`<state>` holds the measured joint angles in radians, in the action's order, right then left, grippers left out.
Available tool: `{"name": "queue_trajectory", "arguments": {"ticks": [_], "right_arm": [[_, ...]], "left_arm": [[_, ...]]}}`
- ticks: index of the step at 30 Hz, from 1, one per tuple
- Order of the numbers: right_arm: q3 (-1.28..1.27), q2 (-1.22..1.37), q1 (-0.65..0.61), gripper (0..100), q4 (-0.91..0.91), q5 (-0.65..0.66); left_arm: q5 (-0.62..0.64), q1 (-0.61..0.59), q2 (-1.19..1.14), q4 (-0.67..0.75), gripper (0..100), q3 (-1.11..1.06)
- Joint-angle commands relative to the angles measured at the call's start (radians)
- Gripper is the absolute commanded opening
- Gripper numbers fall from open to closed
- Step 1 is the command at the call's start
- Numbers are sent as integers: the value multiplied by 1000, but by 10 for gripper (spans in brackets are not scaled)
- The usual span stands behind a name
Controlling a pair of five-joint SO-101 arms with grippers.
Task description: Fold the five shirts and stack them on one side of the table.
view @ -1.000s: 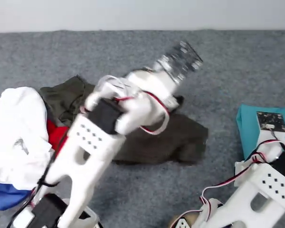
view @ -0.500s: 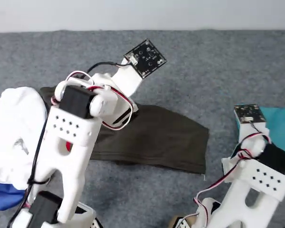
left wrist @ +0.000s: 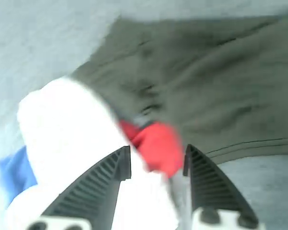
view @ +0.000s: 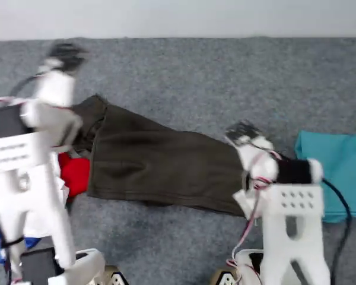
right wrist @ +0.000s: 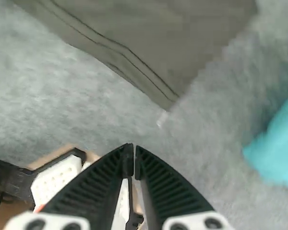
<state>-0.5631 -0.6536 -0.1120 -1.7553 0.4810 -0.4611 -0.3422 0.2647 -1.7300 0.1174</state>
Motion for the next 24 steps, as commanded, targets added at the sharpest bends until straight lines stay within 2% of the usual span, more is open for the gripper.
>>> {"name": "queue_trajectory", "arguments": {"ticks": [1,6,10,15,24], "right_arm": [[192,185,-197,13,1,-48],[454,466,-412,52,42,-89],[638,696,-535,54,71,-100],[870,960,-651,8,77,-100],[1272,1297,-814,12,70,-100]], "left_arm": [[-61,-198,54,-21,185,5],[-83,-364,54,5,185,4],[-83,-457,54,28,185,4],[-83,-531,55,28,185,4],[-84,-632,58,28,185,4]]}}
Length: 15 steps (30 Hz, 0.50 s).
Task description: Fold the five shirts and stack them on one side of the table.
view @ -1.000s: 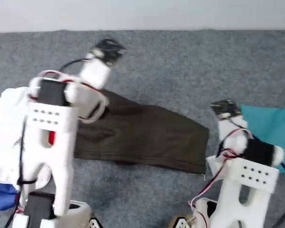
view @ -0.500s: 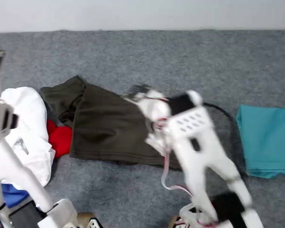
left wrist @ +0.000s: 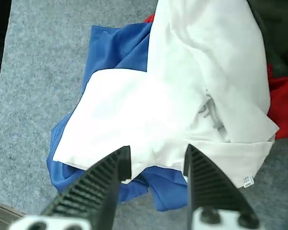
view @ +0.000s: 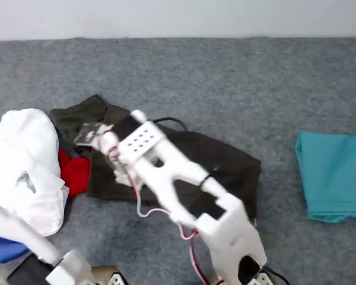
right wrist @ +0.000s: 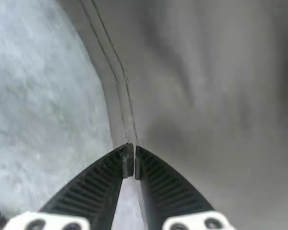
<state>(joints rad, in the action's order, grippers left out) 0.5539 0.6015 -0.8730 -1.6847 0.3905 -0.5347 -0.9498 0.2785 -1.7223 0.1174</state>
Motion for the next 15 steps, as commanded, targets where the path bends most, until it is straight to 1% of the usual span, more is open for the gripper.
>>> {"name": "queue_trajectory", "arguments": {"ticks": [1,4,9,11,15], "right_arm": [[196,70,-71,13,-2,-9],[299,143,-107,40,-4,-9],[416,222,-165,169,-4,-9],[446,243,-191,185,-2,-9],[489,297,-225,184,8,-9]], "left_arm": [[-11,-34,43,20,185,4],[-11,-55,40,20,185,4],[-11,-61,40,20,185,4],[-11,-61,40,20,185,4],[-11,-61,40,20,185,4]]}}
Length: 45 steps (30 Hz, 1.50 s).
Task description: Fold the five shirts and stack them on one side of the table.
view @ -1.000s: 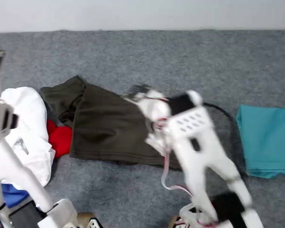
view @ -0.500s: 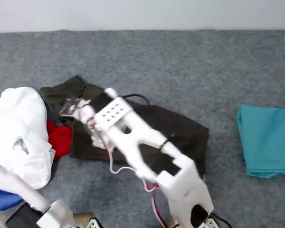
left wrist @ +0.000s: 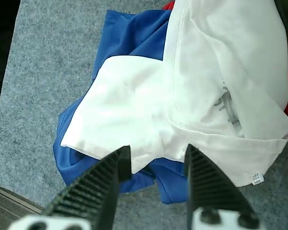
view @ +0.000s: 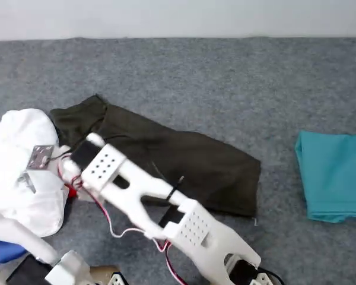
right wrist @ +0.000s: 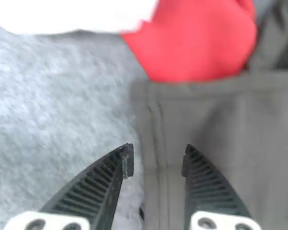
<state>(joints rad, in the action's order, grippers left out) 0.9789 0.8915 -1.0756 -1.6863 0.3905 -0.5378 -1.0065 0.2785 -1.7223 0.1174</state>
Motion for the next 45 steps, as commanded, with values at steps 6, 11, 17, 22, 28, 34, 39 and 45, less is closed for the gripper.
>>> {"name": "queue_trajectory", "arguments": {"ticks": [6,11,17,22,28,34,39,45], "right_arm": [[112,119,-25,184,67,-37],[175,208,-7,170,99,-58],[250,269,19,17,41,-57],[359,252,61,10,-107,-57],[324,122,139,9,-113,-57],[-18,-174,170,9,-113,-52],[-384,-489,171,10,-111,6],[-773,-816,234,10,-110,46]], "left_arm": [[-8,-5,40,20,185,4],[-8,-5,40,20,185,4],[-8,-5,40,20,185,4],[-6,-5,48,18,185,4],[-6,0,49,15,185,8],[-6,2,51,12,185,8],[-8,37,51,-31,185,10],[-3,135,51,-32,185,10]]}}
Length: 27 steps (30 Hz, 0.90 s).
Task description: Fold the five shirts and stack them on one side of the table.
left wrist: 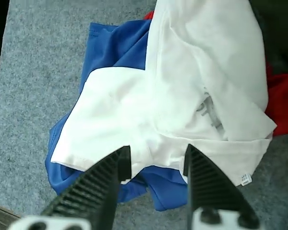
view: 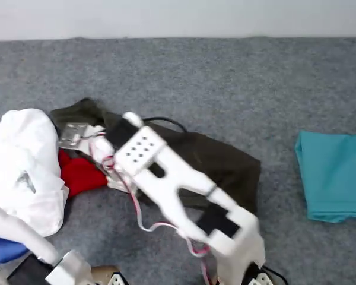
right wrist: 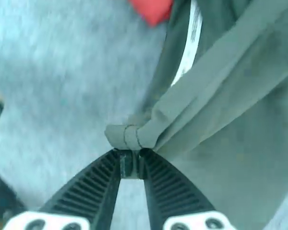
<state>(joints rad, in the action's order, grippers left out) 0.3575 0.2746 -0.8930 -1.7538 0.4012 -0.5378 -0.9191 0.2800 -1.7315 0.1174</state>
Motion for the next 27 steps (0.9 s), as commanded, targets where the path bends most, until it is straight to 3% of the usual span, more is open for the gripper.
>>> {"name": "queue_trajectory", "arguments": {"ticks": [1,12,22,27], "right_arm": [[-209,-254,70,10,-42,46],[-709,-802,429,10,-44,261],[-827,-970,1038,10,-41,628],[-845,-967,1273,10,27,779]], "left_arm": [[-3,63,49,-23,185,10],[0,235,49,-23,184,7],[0,428,49,-25,184,4],[0,506,49,-25,184,-8]]}}
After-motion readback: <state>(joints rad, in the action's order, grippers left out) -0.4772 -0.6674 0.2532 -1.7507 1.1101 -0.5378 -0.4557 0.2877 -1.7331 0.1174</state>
